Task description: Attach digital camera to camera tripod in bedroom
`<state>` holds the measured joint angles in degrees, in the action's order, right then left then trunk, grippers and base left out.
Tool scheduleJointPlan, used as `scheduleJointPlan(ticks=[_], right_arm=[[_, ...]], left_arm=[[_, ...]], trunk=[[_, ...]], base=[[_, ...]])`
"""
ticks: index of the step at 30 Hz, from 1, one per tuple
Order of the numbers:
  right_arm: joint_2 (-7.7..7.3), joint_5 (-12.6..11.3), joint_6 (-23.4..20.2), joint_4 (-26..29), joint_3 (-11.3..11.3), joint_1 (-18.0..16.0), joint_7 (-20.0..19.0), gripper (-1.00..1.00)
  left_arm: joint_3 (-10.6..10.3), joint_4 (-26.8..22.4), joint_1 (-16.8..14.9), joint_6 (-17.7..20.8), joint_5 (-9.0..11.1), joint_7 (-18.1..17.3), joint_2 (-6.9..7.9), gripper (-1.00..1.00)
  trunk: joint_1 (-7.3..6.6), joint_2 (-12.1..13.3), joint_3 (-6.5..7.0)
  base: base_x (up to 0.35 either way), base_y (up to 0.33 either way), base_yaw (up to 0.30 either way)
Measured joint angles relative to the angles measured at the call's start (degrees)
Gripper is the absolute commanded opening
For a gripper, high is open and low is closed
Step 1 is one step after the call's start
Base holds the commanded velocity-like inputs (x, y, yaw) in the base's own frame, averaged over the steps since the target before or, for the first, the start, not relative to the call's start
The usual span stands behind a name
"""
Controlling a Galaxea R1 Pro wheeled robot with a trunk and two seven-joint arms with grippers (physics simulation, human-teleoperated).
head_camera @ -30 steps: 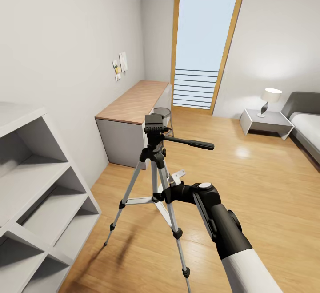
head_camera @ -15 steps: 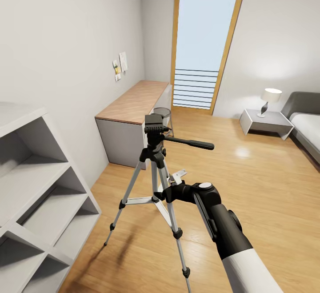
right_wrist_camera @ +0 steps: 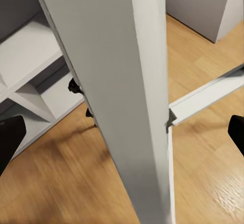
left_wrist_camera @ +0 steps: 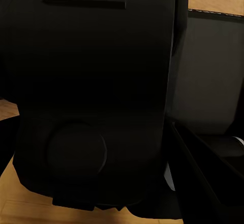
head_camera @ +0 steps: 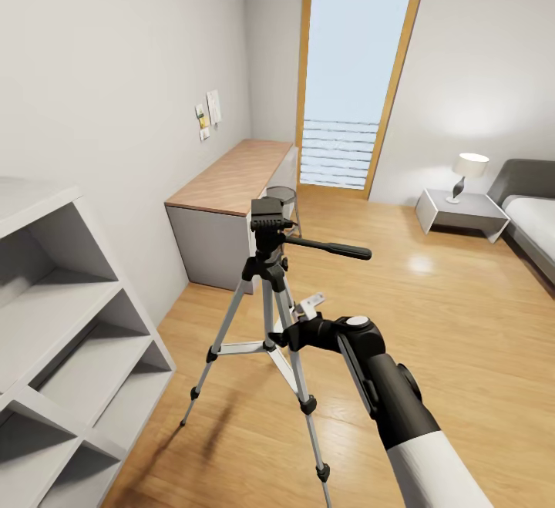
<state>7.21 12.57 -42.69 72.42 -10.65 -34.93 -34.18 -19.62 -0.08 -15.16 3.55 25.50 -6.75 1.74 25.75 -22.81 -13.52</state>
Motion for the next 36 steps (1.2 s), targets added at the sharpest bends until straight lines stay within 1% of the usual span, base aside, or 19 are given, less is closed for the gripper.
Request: scheduleJointPlan(ticks=[10, 11, 14, 15, 19, 20, 36], right_arm=[[-0.46, -0.03, -0.39, 0.52, -0.03, 0.0, -0.42, 1.0], [-0.48, -0.04, -0.41, 0.53, -0.03, 0.0, -0.44, -1.0], [-0.48, -0.03, -0.48, 0.52, -0.01, 0.0, -0.47, -1.0], [-0.48, 0.46, -0.26, 0.51, 0.01, 0.0, -0.49, -1.0], [-0.48, 0.74, -0.04, 0.48, 0.01, 0.0, -0.42, -1.0], [-0.47, -0.02, -0.3, 0.51, -0.02, 0.01, -0.37, -1.0], [-0.46, -0.74, -0.29, 0.57, 0.03, 0.0, 0.75, -1.0]], left_arm=[[0.0, 0.0, 0.0, 0.01, 0.0, 0.0, 0.0, -1.0], [0.0, 0.0, 0.0, 0.01, 0.0, 0.0, 0.0, -1.0], [0.0, 0.0, 0.0, 0.01, 0.0, 0.0, 0.0, -1.0], [0.0, 0.0, 0.0, 0.01, 0.0, 0.0, 0.0, -1.0], [0.0, 0.0, 0.0, 0.01, 0.0, 0.0, 0.0, -1.0], [0.0, 0.0, 0.0, 0.02, 0.0, 0.0, 0.0, -1.0], [0.0, 0.0, 0.0, 0.01, 0.0, 0.0, 0.0, -1.0]], trunk=[[0.0, 0.0, 0.0], [0.0, 0.0, 0.0], [0.0, 0.0, 0.0], [0.0, 0.0, 0.0], [0.0, 0.01, 0.0], [0.0, 0.0, 0.0], [0.0, -0.01, 0.0]], base=[[0.0, 0.0, 0.0], [0.0, 0.0, 0.0], [0.0, 0.0, 0.0], [0.0, 0.0, 0.0], [0.0, 0.0, 0.0], [0.0, 0.0, 0.0], [0.0, 0.0, 0.0]])
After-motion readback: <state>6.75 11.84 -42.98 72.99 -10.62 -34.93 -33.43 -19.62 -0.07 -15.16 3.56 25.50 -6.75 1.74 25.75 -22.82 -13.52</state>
